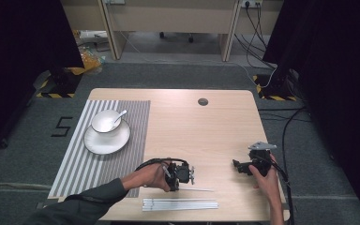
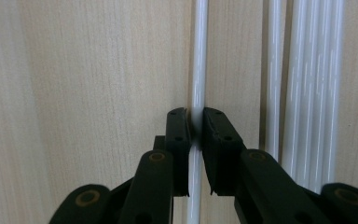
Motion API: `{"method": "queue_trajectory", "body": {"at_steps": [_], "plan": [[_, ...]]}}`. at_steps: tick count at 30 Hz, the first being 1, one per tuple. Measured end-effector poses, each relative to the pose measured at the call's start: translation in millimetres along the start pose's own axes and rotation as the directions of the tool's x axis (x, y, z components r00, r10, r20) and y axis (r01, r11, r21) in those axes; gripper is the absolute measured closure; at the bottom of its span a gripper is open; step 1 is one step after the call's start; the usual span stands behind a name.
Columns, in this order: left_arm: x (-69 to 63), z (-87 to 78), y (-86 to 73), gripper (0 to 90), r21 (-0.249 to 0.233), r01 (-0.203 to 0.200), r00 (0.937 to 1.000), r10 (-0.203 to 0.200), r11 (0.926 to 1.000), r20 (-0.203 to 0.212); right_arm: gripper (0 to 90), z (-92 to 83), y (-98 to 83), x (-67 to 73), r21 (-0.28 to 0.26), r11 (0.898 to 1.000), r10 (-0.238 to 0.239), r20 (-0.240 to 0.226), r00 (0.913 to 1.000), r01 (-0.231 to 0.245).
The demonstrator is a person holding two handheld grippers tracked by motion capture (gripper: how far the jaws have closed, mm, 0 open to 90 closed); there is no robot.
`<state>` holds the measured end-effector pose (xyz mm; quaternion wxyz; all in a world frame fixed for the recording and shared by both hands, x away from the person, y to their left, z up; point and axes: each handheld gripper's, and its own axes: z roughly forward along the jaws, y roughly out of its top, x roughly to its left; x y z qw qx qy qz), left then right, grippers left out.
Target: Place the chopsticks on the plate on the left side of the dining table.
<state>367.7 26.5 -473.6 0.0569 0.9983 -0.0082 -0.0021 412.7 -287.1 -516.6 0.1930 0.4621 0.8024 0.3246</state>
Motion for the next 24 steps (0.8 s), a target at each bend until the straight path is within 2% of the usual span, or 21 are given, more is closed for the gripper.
{"method": "queue_trajectory", "body": {"at_steps": [2, 4, 7, 10, 14, 20, 24], "plan": [[1.2, 0.6, 2.3, 81.5, 0.017, 0.004, 1.0, -0.004, 0.9998, 0.008, 0.2, 0.1, 0.0, 0.1, -0.001, 1.0, 0.0, 0.0, 1.0, 0.0], [0.4, 0.6, 6.1, 82.0, 0.041, -0.014, 0.9999, 0.014, 0.9991, -0.003, 0.2, 0.1, 0.0, 0.0, -0.001, 1.0, 0.0, 0.0, 1.0, 0.0], [-1.7, 1.7, 10.3, 83.8, 0.067, -0.016, 0.9998, 0.017, 0.9976, -0.012, 0.2, 0.0, 0.0, 0.0, 0.0, 1.0, 0.0, 0.0, 1.0, 0.0], [-1.0, 1.5, 12.6, 84.4, 0.084, -0.025, 0.9997, 0.025, 0.9961, -0.005, 0.2, 0.1, -0.1, 0.0, -0.001, 1.0, 0.0, 0.0, 1.0, 0.0], [-1.5, 1.1, 11.0, 84.6, 0.073, -0.041, 0.9991, 0.041, 0.9965, -0.006, 0.2, 0.0, 0.0, -0.1, 0.0, 1.0, -0.001, 0.0, 1.0, 0.001], [-0.9, 0.8, 8.4, 84.7, 0.055, -0.032, 0.9994, 0.033, 0.998, -0.008, 0.2, 0.0, 0.0, 0.0, 0.0, 1.0, 0.0, 0.0, 1.0, 0.0], [0.8, 0.6, 6.9, 84.8, 0.045, -0.036, 0.9993, 0.036, 0.9983, 0.007, 0.2, 0.1, 0.0, 0.0, -0.001, 1.0, 0.0, 0.0, 1.0, 0.0]]}}
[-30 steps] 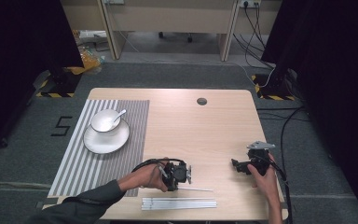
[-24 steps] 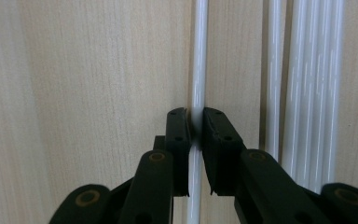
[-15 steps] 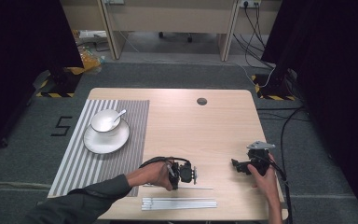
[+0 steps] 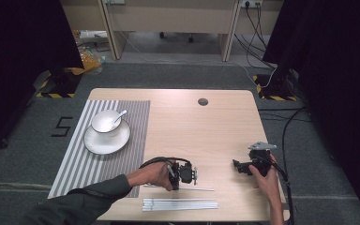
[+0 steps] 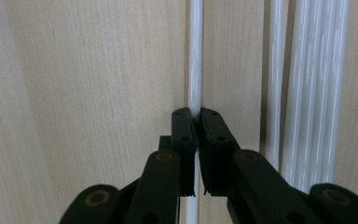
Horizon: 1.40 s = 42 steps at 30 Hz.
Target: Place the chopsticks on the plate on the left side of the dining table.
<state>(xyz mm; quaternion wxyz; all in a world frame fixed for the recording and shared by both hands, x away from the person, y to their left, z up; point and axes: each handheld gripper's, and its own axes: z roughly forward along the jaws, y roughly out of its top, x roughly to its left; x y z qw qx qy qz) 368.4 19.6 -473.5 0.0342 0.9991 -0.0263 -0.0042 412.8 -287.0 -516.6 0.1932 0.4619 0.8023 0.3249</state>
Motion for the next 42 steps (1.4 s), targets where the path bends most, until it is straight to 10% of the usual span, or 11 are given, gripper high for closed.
{"method": "queue_trajectory", "body": {"at_steps": [9, 21, 42], "plan": [[7.1, -7.4, -12.5, 84.7, 0.0, 0.038, 0.999, -0.038, 0.9993, 0.022, 0.2, 0.2, 0.2, -0.6, 0.0, 1.0, -0.006, -0.001, 1.0, 0.006], [24.9, -38.9, -63.7, 84.8, 0.029, 0.15, 0.9874, -0.148, 0.9883, -0.056, 0.2, 0.2, 0.2, -0.6, 0.0, 1.0, -0.006, -0.002, 1.0, 0.006], [63.2, -53.9, -156.8, 84.7, 0.023, 0.38, 0.9193, -0.374, 0.9249, -0.122, 0.2, 0.2, 0.2, -0.6, 0.0, 1.0, -0.005, -0.002, 1.0, 0.005]]}}
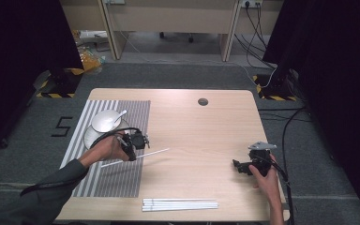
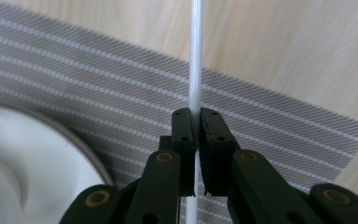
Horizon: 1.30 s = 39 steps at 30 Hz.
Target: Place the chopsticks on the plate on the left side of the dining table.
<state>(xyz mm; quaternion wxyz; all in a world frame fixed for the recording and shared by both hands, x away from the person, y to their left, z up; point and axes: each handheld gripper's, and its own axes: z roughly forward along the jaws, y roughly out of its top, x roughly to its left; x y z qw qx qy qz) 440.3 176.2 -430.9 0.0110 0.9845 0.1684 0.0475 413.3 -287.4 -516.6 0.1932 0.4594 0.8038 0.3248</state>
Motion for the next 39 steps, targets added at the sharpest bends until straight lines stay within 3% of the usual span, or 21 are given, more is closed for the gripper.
{"method": "queue_trajectory", "body": {"at_steps": [6, 15, 24, 39], "plan": [[16.6, -5.4, -17.3, 84.7, -0.013, 0.064, 0.9979, -0.064, 0.9979, -0.01, 0.3, 0.0, 0.0, 0.0, 0.0, 1.0, 0.0, 0.0, 1.0, 0.0], [33.0, -4.2, -37.2, 84.7, -0.006, 0.123, 0.9923, -0.123, 0.9924, -0.008, 0.3, 0.0, 0.0, 0.0, 0.0, 1.0, 0.0, 0.0, 1.0, 0.0], [54.7, -7.1, -54.8, 84.7, -0.011, 0.195, 0.9804, -0.195, 0.9808, -0.027, 0.3, 0.0, 0.0, 0.0, 0.0, 1.0, 0.0, 0.0, 1.0, 0.0], [73.9, 8.4, -62.0, 84.6, 0.022, 0.237, 0.9709, -0.236, 0.9712, -0.039, 0.3, 0.0, 0.0, 0.1, 0.0, 1.0, 0.0, 0.0, 1.0, 0.0]]}}
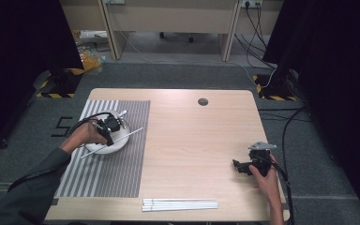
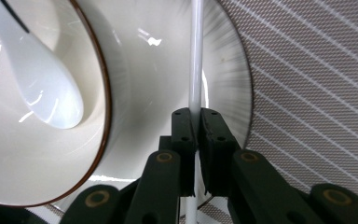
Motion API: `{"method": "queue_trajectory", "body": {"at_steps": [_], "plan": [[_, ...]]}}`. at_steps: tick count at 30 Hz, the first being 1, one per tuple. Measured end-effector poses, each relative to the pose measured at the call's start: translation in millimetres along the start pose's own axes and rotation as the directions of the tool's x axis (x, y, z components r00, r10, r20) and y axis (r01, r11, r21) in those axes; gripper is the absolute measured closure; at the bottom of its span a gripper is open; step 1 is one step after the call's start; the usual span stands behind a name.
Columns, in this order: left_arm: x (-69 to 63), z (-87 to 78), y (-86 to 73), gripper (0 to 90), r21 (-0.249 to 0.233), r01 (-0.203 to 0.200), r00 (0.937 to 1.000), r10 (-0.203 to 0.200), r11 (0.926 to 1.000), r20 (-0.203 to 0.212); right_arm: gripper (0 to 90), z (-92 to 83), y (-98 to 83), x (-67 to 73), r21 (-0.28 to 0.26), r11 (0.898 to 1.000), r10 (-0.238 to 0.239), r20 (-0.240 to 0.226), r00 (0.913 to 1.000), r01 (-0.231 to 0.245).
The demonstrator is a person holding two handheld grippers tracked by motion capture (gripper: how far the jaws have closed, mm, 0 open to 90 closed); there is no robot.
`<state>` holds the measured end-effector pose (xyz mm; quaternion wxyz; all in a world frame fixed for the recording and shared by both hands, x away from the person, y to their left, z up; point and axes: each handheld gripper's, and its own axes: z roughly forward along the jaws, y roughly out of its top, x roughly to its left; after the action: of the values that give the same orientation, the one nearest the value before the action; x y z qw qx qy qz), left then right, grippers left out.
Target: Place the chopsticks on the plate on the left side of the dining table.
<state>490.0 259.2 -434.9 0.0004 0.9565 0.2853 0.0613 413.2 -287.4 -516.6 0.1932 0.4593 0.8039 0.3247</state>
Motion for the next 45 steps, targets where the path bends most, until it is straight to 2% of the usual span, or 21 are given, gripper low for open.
{"method": "queue_trajectory", "body": {"at_steps": [6, 8, 13, 16, 19, 22, 23, 24, 27, 29, 34, 36, 42, 45], "plan": [[5.7, -1.3, 2.4, 86.6, 0.006, 0.007, 0.9997, -0.007, 1.0, -0.024, 0.3, 0.0, 0.0, 0.0, 0.0, 1.0, 0.0, 0.0, 1.0, 0.0], [7.5, -1.5, 3.5, 86.8, 0.001, 0.018, 0.9997, -0.018, 0.9998, -0.016, 0.3, 0.0, 0.0, 0.0, 0.0, 1.0, 0.0, 0.0, 1.0, 0.0], [9.5, -0.9, 3.9, 85.4, 0.014, 0.014, 0.9998, -0.014, 0.9998, -0.017, 0.3, 0.0, 0.0, 0.0, 0.0, 1.0, 0.0, 0.0, 1.0, 0.0], [7.9, -1.2, 1.6, 84.0, 0.003, 0.024, 0.9997, -0.024, 0.9997, -0.007, 0.3, 0.0, 0.0, 0.0, 0.0, 1.0, 0.0, 0.0, 1.0, 0.0], [6.0, -1.3, -1.1, 82.0, 0.015, 0.019, 0.9998, -0.019, 0.9997, -0.011, 0.3, 0.0, 0.0, 0.0, 0.0, 1.0, 0.0, 0.0, 1.0, 0.0], [3.3, -1.0, -6.0, 77.1, 0.008, 0.02, 0.9998, -0.02, 0.9998, 0.009, 0.3, 0.0, 0.0, 0.0, 0.0, 1.0, 0.0, 0.0, 1.0, 0.0], [3.0, -1.5, -7.9, 72.7, 0.01, 0.017, 0.9999, -0.017, 0.9998, -0.001, 0.3, 0.0, 0.0, 0.1, 0.0, 1.0, 0.0, 0.0, 1.0, 0.0], [1.2, -1.1, -9.9, 71.5, 0.005, 0.027, 0.9996, -0.027, 0.9996, -0.007, 0.3, 0.0, 0.0, 0.1, 0.0, 1.0, 0.0, 0.0, 1.0, 0.0], [-0.1, 0.5, -15.4, 68.6, 0.015, 0.018, 0.9997, -0.018, 0.9997, -0.017, 0.3, 0.0, 0.0, 0.0, 0.0, 1.0, 0.0, 0.0, 1.0, 0.0], [1.2, 2.4, -17.6, 69.0, 0.04, 0.009, 0.9996, -0.008, 0.9992, -0.028, 0.3, 0.0, 0.0, 0.0, 0.0, 1.0, 0.0, 0.0, 1.0, 0.0], [7.6, 8.5, -22.1, 74.9, 0.062, 0.0, 0.9994, 0.002, 0.9981, -0.034, 0.3, -0.1, 0.0, 0.2, 0.001, 1.0, 0.001, 0.0, 1.0, -0.001], [9.4, 9.2, -22.6, 77.0, 0.072, -0.009, 0.9985, 0.013, 0.9974, -0.052, 0.3, 0.0, 0.0, 0.0, 0.0, 1.0, 0.0, 0.0, 1.0, 0.0], [16.0, 9.7, -24.1, 70.0, 0.054, 0.015, 0.9929, -0.009, 0.9984, -0.119, 0.3, 0.0, 0.0, 0.1, 0.001, 1.0, 0.0, 0.0, 1.0, 0.0], [18.4, 10.7, -25.9, 67.7, 0.049, 0.032, 0.9922, -0.026, 0.9983, -0.122, 0.3, 0.0, 0.0, 0.1, 0.001, 1.0, 0.0, 0.0, 1.0, 0.0]]}}
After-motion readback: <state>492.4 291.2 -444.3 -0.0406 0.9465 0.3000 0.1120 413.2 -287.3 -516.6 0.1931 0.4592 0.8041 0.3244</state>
